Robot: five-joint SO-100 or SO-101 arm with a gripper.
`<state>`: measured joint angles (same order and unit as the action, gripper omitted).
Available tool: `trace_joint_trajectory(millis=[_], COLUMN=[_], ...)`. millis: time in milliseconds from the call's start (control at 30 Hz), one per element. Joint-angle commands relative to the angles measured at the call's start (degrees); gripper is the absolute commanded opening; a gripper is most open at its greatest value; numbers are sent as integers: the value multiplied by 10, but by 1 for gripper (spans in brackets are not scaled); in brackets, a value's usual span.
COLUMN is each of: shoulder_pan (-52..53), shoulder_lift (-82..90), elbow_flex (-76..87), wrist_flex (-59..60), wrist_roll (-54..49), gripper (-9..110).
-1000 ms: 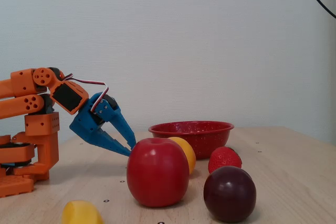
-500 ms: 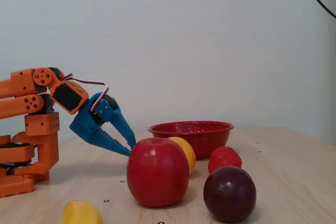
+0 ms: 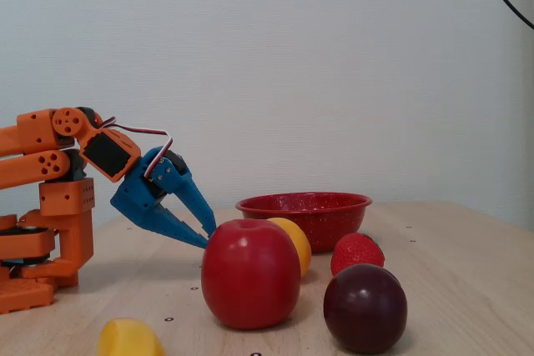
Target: Put the banana in the red bowl.
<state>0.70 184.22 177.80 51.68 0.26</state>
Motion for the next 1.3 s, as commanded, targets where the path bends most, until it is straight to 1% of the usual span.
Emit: trace_joint_trajectory(millis=[0, 100, 267, 433, 700, 933, 1267], shoulder_pan=[-7, 9, -17, -21, -25, -53, -151], shoulder_lift=[8, 8, 8, -30, -151, -258, -401], elbow_flex=[9, 9, 9, -20, -227, -437, -661], wrist_flex=[-13, -12, -12, -1, 110, 231, 391], wrist_roll=[2, 8, -24, -21, -29, -17, 55], gripper=[0, 0, 0, 0, 0, 0, 0])
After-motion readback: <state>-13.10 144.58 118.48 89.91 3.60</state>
